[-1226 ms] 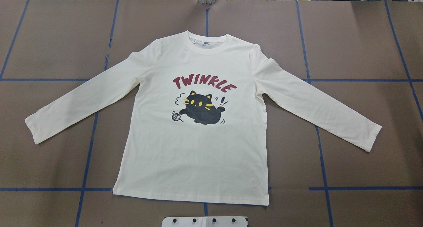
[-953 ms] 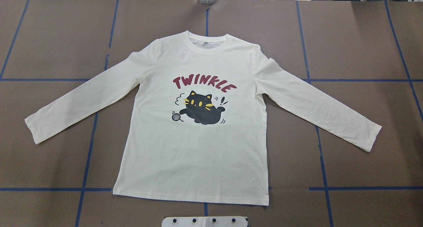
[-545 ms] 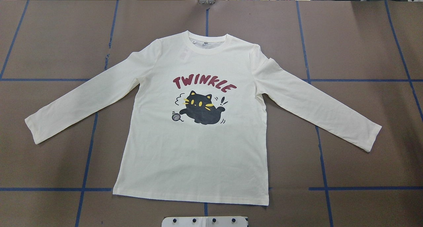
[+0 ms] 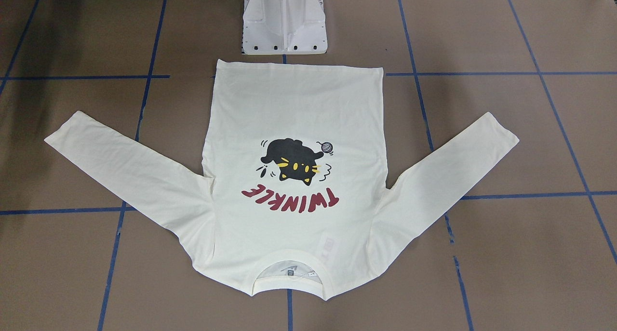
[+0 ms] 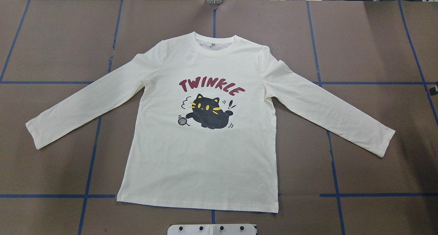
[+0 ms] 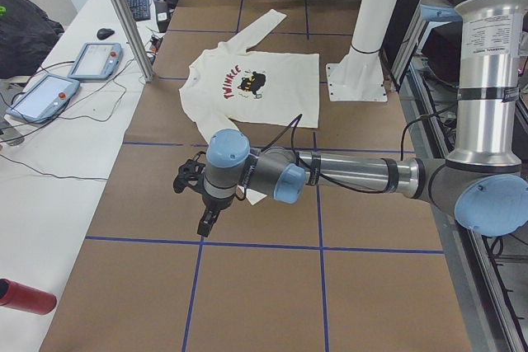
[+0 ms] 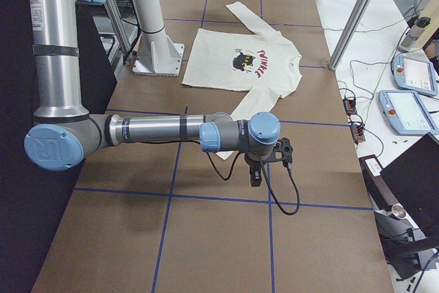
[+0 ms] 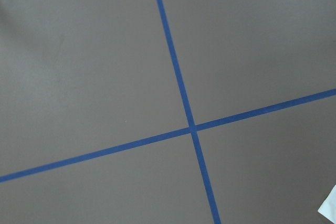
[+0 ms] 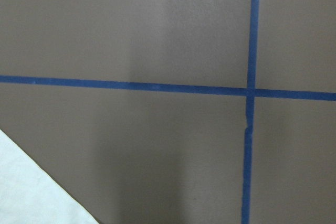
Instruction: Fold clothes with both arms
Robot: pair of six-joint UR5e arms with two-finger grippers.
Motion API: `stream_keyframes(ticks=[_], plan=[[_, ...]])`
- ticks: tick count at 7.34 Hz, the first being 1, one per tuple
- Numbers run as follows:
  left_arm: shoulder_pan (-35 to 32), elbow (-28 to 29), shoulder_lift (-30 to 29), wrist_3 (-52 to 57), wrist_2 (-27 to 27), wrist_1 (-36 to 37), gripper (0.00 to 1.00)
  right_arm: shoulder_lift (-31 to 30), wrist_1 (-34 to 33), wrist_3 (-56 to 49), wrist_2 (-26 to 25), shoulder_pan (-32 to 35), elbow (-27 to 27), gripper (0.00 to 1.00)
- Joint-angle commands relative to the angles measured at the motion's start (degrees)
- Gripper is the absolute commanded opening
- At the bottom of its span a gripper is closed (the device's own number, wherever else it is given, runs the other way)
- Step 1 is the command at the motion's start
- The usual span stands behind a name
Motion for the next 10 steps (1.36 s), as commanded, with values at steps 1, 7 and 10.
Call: stream_keyframes(ticks=[1,7,10], plan=[[0.05,1.34,0.24,0.25,0.24,0.06,0.99,-4.21,19.94,21.98,-1.5,-11.08,-0.32,1.0],[0.05,1.35,0.59,0.16,-0.11,-0.29,1.0,-6.23,19.63,25.61,-13.7,-26.03,-0.23,1.0],[-0.04,1.52,0.5,0.42,-0.11,-0.29,1.0,-6.77,19.54,25.61,-14.25,-26.67,-0.14,1.0]])
